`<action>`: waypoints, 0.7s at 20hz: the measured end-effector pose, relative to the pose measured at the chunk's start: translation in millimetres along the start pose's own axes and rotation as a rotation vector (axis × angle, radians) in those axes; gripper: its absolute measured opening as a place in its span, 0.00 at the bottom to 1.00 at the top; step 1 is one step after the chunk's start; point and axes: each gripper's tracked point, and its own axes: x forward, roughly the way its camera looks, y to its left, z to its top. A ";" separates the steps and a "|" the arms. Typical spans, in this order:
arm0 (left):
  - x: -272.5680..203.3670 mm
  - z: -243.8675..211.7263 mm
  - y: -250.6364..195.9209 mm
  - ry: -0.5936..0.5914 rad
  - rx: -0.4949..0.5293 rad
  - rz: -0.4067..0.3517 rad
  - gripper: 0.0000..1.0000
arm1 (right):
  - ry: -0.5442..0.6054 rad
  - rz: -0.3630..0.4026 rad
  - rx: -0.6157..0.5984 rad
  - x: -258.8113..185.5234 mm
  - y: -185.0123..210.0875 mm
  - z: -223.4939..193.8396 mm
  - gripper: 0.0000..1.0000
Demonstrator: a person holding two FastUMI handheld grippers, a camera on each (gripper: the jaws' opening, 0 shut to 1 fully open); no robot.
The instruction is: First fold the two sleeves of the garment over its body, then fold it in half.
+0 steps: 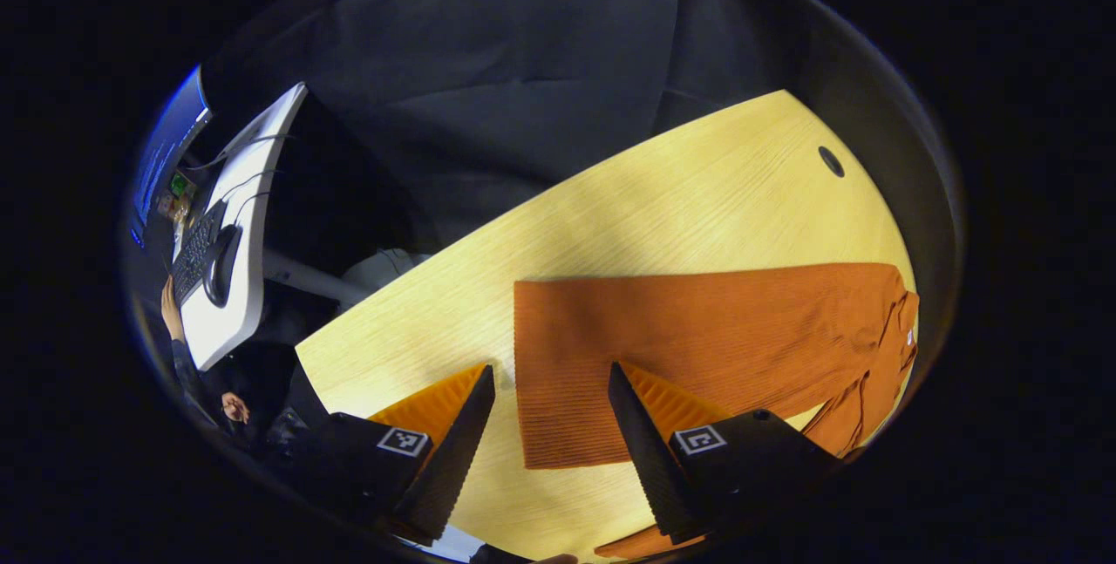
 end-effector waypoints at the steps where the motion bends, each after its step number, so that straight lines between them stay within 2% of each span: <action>1: -0.2 -1.4 -0.7 0.031 -0.023 -0.008 0.87 | -0.005 -0.009 -0.001 -2.4 -3.2 1.9 0.94; 2: 2.7 0.7 -0.2 0.048 -0.037 -0.012 0.87 | -0.012 -0.016 0.000 -5.7 -5.3 2.8 0.98; 4: 3.5 -0.2 0.6 0.110 -0.018 -0.021 0.87 | -0.025 -0.050 0.013 -10.5 -13.3 4.1 0.98; 7: 2.7 -1.6 -2.6 0.190 0.010 -0.030 0.87 | -0.042 -0.025 0.047 -17.7 -5.2 5.6 0.98; 8: 2.4 -2.2 -4.3 0.212 0.015 -0.032 0.86 | -0.038 -0.023 0.046 -20.2 -6.3 2.3 0.94; 9: 3.1 -1.9 -3.9 0.217 0.022 -0.033 0.86 | -0.028 -0.026 0.040 -20.4 -8.5 -1.0 0.94; 10: 3.5 -2.2 -4.8 0.218 0.023 -0.034 0.82 | -0.020 -0.026 0.036 -20.9 -9.0 -5.3 0.98; 12: 3.3 -2.4 -7.4 0.211 0.020 -0.035 0.80 | -0.013 -0.023 0.034 -21.2 -7.3 -8.7 0.98; 13: 4.2 -2.0 -11.1 0.208 0.022 -0.037 0.70 | -0.012 -0.023 0.034 -22.2 -6.3 -9.7 0.94; 14: 4.0 -2.0 -15.4 0.207 0.028 -0.041 0.67 | -0.011 -0.025 0.034 -25.1 -6.3 -12.4 0.94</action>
